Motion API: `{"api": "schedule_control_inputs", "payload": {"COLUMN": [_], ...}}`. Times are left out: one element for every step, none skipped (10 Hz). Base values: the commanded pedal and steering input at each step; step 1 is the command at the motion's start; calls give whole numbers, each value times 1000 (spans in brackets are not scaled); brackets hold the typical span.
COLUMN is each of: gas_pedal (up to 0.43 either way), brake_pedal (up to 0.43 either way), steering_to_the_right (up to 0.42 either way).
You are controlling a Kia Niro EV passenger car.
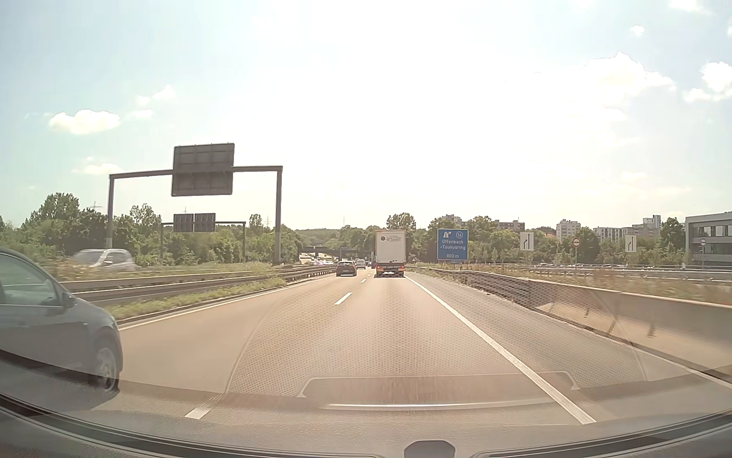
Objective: Follow the waypoints while adhering to traffic rules and regulations
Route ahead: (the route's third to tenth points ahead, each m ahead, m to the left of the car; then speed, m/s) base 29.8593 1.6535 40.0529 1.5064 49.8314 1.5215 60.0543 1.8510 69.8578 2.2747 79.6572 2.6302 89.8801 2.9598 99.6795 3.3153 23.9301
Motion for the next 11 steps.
{"api": "schedule_control_inputs", "payload": {"gas_pedal": [130,130,130,130,130,130,130,130,130,130,130], "brake_pedal": [30,30,30,30,30,30,30,30,30,30,30], "steering_to_the_right": [0,0,0,0,0,0,0,0,0,0,0]}}
